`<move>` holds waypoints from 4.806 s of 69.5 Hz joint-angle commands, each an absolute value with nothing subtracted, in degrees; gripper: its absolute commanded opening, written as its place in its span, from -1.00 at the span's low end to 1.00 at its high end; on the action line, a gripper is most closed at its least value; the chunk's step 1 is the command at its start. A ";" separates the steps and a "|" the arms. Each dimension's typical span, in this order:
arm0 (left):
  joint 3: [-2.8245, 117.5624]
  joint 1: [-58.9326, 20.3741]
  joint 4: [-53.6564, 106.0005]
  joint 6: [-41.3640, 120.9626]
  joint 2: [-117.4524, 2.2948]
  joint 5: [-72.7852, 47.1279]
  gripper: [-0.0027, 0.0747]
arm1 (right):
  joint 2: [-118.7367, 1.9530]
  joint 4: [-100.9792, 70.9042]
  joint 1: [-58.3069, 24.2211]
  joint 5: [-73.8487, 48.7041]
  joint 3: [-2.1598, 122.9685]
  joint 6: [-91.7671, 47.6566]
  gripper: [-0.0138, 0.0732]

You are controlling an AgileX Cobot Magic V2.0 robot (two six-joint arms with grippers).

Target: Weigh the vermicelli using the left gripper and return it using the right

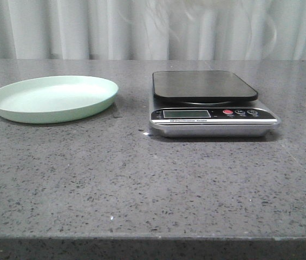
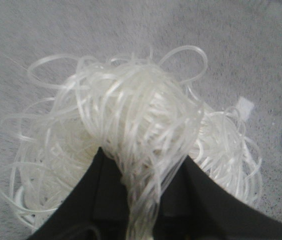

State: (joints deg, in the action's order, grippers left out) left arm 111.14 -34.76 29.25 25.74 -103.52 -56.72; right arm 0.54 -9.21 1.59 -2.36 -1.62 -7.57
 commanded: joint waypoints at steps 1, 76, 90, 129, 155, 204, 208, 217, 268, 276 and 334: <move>113.25 -36.08 31.66 25.70 -103.51 -52.39 -0.56 | 1.50 -9.33 1.87 1.86 -1.15 -7.90 -0.33; 113.15 -35.33 23.96 25.59 -111.25 -56.94 0.13 | 1.50 -9.33 1.87 1.86 -1.15 -7.90 -0.33; 113.27 -35.03 23.83 23.91 -108.76 -57.05 0.44 | 1.50 -9.33 1.87 1.86 -1.15 -7.90 -0.33; 108.89 -26.68 12.59 12.33 -91.97 -56.54 0.37 | 1.50 -9.33 1.87 1.86 -1.15 -7.90 -0.33; 81.85 -25.97 -8.60 -3.12 -67.66 -40.66 0.14 | 1.50 -9.33 1.87 1.86 -1.15 -7.90 -0.33; 37.59 -25.97 -23.61 -19.92 -26.66 -29.07 -0.58 | 1.50 -9.33 1.87 1.86 -1.15 -7.90 -0.33; 35.02 -25.97 -23.61 -19.92 -24.49 -27.35 -0.58 | 1.50 -9.33 1.87 1.86 -1.15 -7.90 -0.33; 29.90 -25.97 -23.39 -19.92 -20.58 -23.18 -0.58 | 1.50 -9.33 1.87 1.86 -1.15 -7.90 -0.33; 23.51 -25.97 -21.94 -19.92 -17.79 -16.12 -0.58 | -0.30 -16.54 1.87 4.21 10.07 -7.90 -0.33; 23.51 -25.97 -21.94 -19.92 -17.79 -16.12 -0.58 | -7.33 -16.60 1.82 -2.00 19.81 -7.90 -0.33; 23.51 -25.97 -21.94 -19.92 -17.79 -16.12 -0.58 | -67.23 -19.56 -11.67 -43.98 78.86 -13.71 0.62</move>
